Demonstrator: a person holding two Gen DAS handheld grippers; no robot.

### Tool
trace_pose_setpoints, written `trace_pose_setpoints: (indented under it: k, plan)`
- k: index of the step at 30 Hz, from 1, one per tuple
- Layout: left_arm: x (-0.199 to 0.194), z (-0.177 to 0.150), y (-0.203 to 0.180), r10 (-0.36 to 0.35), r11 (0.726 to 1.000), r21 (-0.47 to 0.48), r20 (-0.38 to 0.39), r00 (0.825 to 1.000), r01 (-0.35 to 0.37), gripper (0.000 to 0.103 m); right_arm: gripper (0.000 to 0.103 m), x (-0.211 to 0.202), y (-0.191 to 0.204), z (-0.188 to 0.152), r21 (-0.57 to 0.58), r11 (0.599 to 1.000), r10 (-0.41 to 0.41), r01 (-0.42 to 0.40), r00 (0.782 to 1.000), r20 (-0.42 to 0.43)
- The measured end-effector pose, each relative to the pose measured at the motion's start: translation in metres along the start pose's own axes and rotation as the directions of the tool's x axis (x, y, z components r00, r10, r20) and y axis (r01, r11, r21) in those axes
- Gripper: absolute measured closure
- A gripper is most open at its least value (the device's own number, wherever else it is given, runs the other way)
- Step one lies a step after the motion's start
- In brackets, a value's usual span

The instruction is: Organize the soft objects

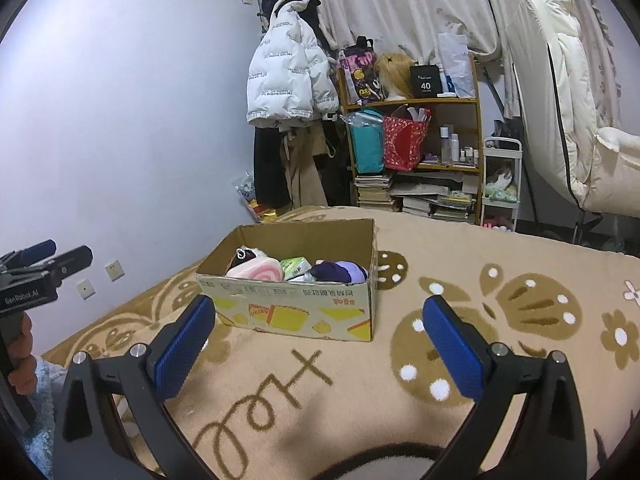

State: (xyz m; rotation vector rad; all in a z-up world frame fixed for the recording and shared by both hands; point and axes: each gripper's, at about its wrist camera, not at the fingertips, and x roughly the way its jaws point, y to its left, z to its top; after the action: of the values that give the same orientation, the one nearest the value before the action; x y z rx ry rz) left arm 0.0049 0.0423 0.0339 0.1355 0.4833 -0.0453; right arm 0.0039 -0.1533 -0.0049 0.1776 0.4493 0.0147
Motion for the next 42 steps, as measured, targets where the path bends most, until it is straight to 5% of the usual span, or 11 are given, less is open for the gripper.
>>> trace_pose_setpoints:
  k: [42]
  plan:
    - [0.0091,-0.0037,0.0009,0.008,1.0,0.024,-0.025,1.0,-0.008,0.0,0.0,0.0047,-0.0012,-0.0066,-0.001,1.0,-0.006,0.006,1.0,-0.012]
